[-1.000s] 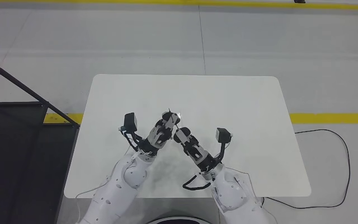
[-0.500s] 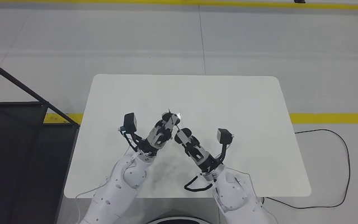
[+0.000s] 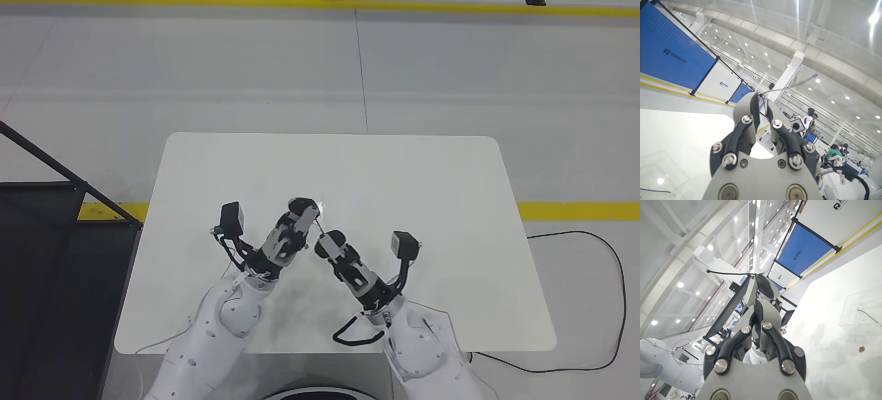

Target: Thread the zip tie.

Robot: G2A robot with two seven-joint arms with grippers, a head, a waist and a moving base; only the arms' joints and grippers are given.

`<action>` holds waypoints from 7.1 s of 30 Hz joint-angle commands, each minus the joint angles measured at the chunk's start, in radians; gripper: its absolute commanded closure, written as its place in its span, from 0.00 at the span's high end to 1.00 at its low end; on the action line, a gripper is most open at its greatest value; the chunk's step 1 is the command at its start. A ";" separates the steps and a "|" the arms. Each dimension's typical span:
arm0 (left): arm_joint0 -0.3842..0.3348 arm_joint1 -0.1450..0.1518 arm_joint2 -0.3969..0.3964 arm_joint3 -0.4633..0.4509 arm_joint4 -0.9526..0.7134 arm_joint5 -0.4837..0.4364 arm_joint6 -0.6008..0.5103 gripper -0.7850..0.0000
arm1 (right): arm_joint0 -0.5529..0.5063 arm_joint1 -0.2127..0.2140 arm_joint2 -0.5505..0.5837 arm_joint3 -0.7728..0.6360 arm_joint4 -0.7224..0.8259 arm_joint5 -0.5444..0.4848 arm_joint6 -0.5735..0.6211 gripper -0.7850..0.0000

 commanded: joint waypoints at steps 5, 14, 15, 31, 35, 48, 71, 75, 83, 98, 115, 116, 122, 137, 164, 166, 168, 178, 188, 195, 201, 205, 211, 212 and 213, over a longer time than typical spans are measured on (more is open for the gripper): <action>0.007 0.002 -0.011 -0.002 -0.018 -0.023 -0.033 1.00 | -0.001 0.002 0.004 -0.002 0.013 -0.009 -0.005 0.00; 0.024 0.015 -0.049 0.006 -0.139 -0.112 -0.120 1.00 | -0.016 0.010 0.018 -0.010 0.072 -0.076 0.013 0.00; 0.025 0.017 -0.054 0.012 -0.182 -0.125 -0.139 1.00 | -0.017 0.013 0.020 -0.010 0.100 -0.091 0.043 0.00; -0.032 0.124 -0.111 -0.038 -1.397 0.254 -1.262 1.00 | 0.095 0.097 0.089 0.048 0.884 -0.016 0.926 0.00; -0.052 0.135 -0.139 -0.014 -1.481 0.362 -1.390 1.00 | 0.114 0.103 0.097 0.074 0.956 0.011 1.006 0.00; -0.036 0.134 -0.116 -0.052 -1.552 0.456 -1.444 1.00 | 0.114 0.103 0.086 0.062 0.947 0.039 0.994 0.00; -0.139 0.112 -0.044 0.106 -1.850 0.711 -1.857 0.48 | 0.261 0.084 0.000 0.238 1.172 0.130 1.160 0.00; -0.134 0.109 -0.046 0.100 -1.857 0.698 -1.867 0.46 | 0.265 0.083 -0.003 0.243 1.166 0.131 1.150 0.00; -0.123 0.107 -0.055 0.086 -1.860 0.686 -1.882 0.41 | 0.270 0.080 -0.009 0.248 1.156 0.140 1.132 0.00; -0.117 0.102 -0.067 0.079 -1.873 0.708 -1.891 0.09 | 0.273 0.078 -0.008 0.251 1.162 0.146 1.130 0.00; -0.108 0.102 -0.096 0.079 -1.839 0.680 -1.887 0.00 | 0.239 0.085 0.045 0.221 1.231 0.130 1.173 0.00; -0.106 0.103 -0.099 0.079 -1.823 0.671 -1.887 0.00 | 0.236 0.086 0.052 0.216 1.235 0.133 1.176 0.00; -0.094 0.106 -0.105 0.069 -1.772 0.658 -1.881 0.00 | 0.221 0.089 0.069 0.200 1.241 0.141 1.185 0.00; -0.077 0.123 -0.138 0.073 -1.654 0.655 -1.907 0.00 | 0.200 0.090 0.100 0.176 1.262 0.149 1.193 0.00; -0.051 0.150 -0.167 0.067 -1.563 0.645 -1.957 0.00 | 0.174 0.082 0.142 0.151 1.287 0.167 1.211 0.00; -0.052 0.151 -0.166 0.069 -1.561 0.645 -1.956 0.00 | 0.174 0.081 0.143 0.151 1.286 0.168 1.211 0.00; -0.053 0.152 -0.165 0.070 -1.561 0.645 -1.955 0.00 | 0.174 0.079 0.144 0.150 1.288 0.167 1.211 0.00; -0.042 0.152 -0.158 0.046 -1.547 0.611 -1.879 1.00 | 0.168 0.076 0.144 0.139 1.245 0.164 1.208 0.00; 0.039 0.150 -0.255 -0.026 -1.741 0.539 -1.719 1.00 | 0.085 0.084 0.158 -0.049 0.891 0.034 1.016 0.00; 0.106 0.156 -0.343 -0.055 -1.647 0.382 -1.566 1.00 | 0.016 0.079 0.147 -0.215 0.294 0.110 0.643 0.00; 0.138 0.157 -0.358 -0.088 -1.525 0.338 -1.450 1.00 | 0.001 0.066 0.073 -0.264 0.026 0.245 0.418 0.00; 0.138 0.157 -0.358 -0.088 -1.525 0.338 -1.450 1.00 | 0.001 0.066 0.073 -0.264 0.026 0.245 0.418 0.00; 0.138 0.157 -0.359 -0.089 -1.523 0.339 -1.443 1.00 | 0.004 0.067 0.068 -0.266 0.016 0.243 0.431 0.00; 0.138 0.157 -0.364 -0.093 -1.498 0.339 -1.410 1.00 | 0.015 0.069 0.061 -0.266 -0.008 0.244 0.466 0.00; 0.138 0.157 -0.365 -0.098 -1.471 0.333 -1.374 1.00 | 0.027 0.070 0.064 -0.270 -0.046 0.266 0.469 0.00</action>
